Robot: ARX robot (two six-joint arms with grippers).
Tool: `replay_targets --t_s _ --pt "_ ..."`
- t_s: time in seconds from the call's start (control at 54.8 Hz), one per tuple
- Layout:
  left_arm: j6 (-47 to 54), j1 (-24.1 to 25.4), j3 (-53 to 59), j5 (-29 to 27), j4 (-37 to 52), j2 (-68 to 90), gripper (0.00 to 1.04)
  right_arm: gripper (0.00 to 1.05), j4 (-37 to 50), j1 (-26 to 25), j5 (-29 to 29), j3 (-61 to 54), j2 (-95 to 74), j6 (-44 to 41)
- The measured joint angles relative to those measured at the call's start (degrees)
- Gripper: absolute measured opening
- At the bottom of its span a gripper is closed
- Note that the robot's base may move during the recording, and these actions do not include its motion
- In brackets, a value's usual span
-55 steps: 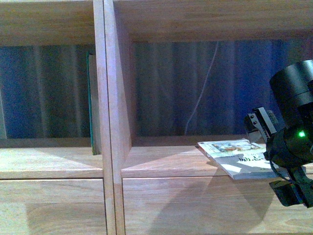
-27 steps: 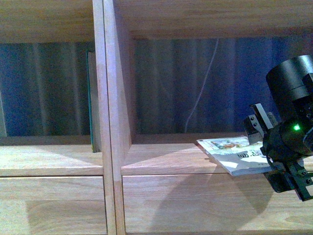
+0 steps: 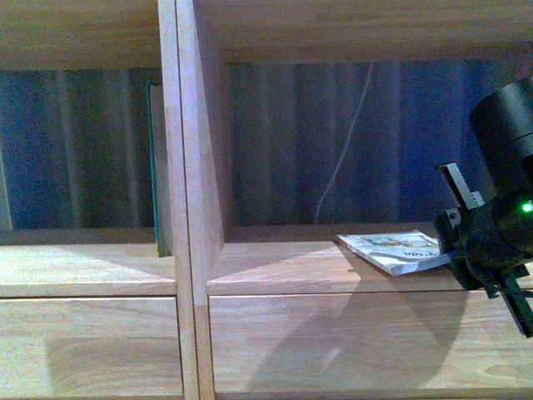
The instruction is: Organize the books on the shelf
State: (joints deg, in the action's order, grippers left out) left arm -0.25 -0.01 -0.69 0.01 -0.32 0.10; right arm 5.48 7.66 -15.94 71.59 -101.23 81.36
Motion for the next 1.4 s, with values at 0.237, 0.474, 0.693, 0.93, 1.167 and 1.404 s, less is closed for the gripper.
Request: replay_targets --t_s 0.237,0.474,0.693,0.93,1.167,1.404 --pt "0.0 0.0 0.0 -0.02 0.0 0.0 0.97 0.07 2.32 -1.88 0.57 -9.25 8.74 -2.97" --pt "0.0 0.0 0.0 -0.02 0.0 0.0 0.97 0.07 10.19 -4.7 3.67 -19.56 21.2 -12.2" --pt "0.0 0.0 0.0 -0.02 0.0 0.0 0.97 0.07 14.91 -6.45 7.08 -24.81 31.98 -19.41" --pt "0.0 0.0 0.0 -0.02 0.0 0.0 0.97 0.07 20.0 -6.25 11.04 -27.61 41.42 -26.93" --pt "0.0 0.0 0.0 -0.02 0.0 0.0 0.97 0.07 24.98 -2.95 12.87 -26.82 44.39 -33.64" --pt "0.0 0.0 0.0 -0.02 0.0 0.0 0.97 0.07 26.38 3.34 11.8 -23.15 41.83 -37.83"
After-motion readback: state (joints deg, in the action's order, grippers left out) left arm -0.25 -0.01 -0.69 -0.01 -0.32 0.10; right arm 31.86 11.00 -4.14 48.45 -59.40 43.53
